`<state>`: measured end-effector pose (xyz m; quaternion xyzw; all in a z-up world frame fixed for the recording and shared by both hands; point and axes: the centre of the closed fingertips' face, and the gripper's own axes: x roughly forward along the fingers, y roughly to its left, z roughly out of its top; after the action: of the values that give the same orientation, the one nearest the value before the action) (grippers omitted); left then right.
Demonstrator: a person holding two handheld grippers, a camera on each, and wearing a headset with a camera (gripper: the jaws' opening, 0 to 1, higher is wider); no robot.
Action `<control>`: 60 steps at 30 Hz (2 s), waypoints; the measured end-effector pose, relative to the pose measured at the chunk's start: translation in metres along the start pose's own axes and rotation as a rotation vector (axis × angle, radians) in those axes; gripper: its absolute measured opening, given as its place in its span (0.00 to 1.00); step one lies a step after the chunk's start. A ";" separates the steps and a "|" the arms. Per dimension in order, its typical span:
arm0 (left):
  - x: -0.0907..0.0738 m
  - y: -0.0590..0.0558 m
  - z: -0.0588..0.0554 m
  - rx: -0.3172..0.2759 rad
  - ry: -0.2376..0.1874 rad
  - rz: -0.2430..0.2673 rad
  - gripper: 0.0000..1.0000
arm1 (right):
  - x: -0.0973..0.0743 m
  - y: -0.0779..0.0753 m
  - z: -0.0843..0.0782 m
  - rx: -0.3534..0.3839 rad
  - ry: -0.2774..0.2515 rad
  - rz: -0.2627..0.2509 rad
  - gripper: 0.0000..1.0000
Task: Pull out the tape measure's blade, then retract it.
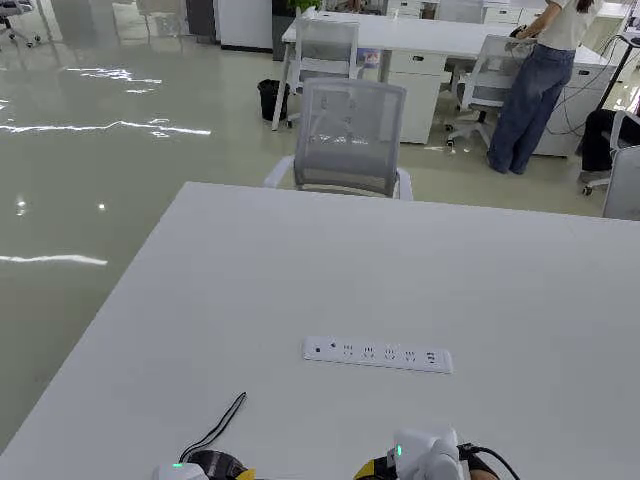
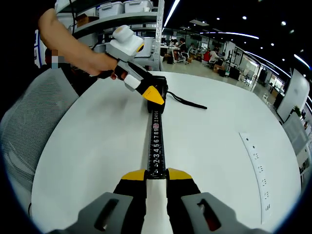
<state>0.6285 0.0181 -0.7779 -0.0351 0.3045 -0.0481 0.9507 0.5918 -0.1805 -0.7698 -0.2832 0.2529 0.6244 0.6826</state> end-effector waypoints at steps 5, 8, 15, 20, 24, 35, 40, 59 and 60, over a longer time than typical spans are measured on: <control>0.000 0.000 0.000 0.000 -0.003 -0.002 0.62 | 0.002 0.000 0.001 0.003 -0.002 0.002 0.13; 0.000 0.000 0.000 -0.002 -0.002 -0.003 0.62 | 0.002 0.000 0.003 0.010 -0.006 0.002 0.13; -0.001 0.000 0.000 0.002 -0.002 -0.003 0.62 | 0.003 0.001 0.002 0.008 -0.002 0.003 0.13; 0.000 0.000 0.000 0.002 -0.003 -0.001 0.62 | 0.004 0.001 0.003 0.009 -0.003 0.005 0.13; 0.000 0.000 0.000 0.004 -0.003 -0.003 0.62 | 0.005 0.001 0.004 0.012 -0.004 0.008 0.13; 0.000 0.000 0.000 0.004 -0.002 -0.004 0.62 | 0.009 0.002 0.006 0.011 -0.003 0.010 0.13; 0.000 0.001 0.000 0.000 -0.002 -0.006 0.62 | 0.010 0.001 0.007 0.012 -0.003 0.008 0.13; 0.000 0.001 0.000 -0.002 -0.003 -0.005 0.62 | 0.016 0.001 0.010 0.011 -0.005 0.008 0.13; 0.001 0.001 0.000 -0.001 -0.003 -0.006 0.62 | 0.017 0.001 0.011 0.011 -0.005 0.009 0.13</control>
<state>0.6291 0.0192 -0.7784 -0.0366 0.3031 -0.0506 0.9509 0.5925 -0.1611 -0.7740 -0.2768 0.2556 0.6269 0.6820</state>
